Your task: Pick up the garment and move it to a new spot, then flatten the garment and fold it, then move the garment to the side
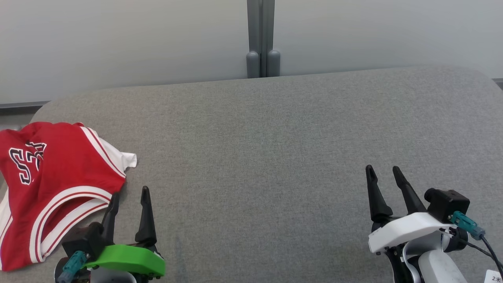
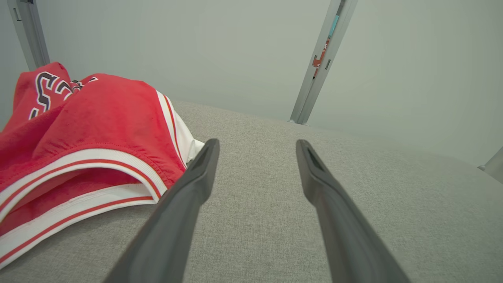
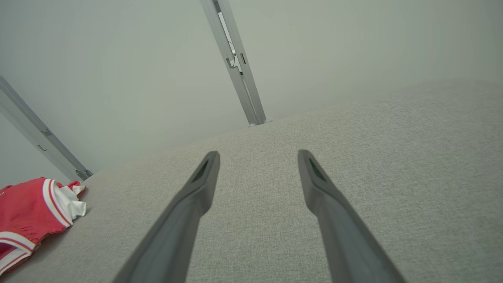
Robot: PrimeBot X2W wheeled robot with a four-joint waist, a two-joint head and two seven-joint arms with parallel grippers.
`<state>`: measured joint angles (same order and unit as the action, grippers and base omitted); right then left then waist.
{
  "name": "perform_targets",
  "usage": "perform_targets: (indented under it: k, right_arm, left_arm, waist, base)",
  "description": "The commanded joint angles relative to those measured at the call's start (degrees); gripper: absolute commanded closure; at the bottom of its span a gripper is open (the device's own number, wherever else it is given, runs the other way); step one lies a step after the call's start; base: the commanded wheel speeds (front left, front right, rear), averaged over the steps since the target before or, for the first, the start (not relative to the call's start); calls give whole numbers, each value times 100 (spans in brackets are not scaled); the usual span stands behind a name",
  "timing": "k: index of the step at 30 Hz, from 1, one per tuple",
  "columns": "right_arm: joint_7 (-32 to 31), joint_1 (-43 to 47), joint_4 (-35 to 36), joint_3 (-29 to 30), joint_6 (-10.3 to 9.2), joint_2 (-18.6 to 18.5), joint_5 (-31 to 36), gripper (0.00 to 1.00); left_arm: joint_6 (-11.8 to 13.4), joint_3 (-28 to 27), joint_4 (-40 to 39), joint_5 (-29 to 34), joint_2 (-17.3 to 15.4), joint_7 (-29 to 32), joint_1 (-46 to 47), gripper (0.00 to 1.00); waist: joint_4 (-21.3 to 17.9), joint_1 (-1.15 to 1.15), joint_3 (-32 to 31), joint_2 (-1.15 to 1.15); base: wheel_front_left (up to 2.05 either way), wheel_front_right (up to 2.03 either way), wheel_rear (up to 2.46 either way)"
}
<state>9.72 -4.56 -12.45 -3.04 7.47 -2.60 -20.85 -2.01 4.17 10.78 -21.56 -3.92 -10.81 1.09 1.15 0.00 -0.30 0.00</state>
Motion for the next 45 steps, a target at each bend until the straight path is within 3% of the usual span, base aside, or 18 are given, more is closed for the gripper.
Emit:
perform_targets:
  k: [1, 31, 45]
  right_arm:
    - [43, 12, 54, -18, 3, -30, 130, 0]
    - [308, 30, -80, -66, 3, -39, 1072, 0]
    - [414, -23, -164, -80, 3, -39, 1140, 0]
  left_arm:
    - [-12, 25, 2, 112, -34, -62, -37, 0]
    - [143, 113, 323, 996, -27, -405, 54, 0]
    - [184, 99, 369, 796, -8, -419, 92, 0]
  waist:
    - [2, 0, -2, 0]
    - [79, 0, 34, 0]
    - [96, 0, 25, 0]
  base:
    - [0, 0, 0]
    - [0, 0, 0]
    - [0, 0, 0]
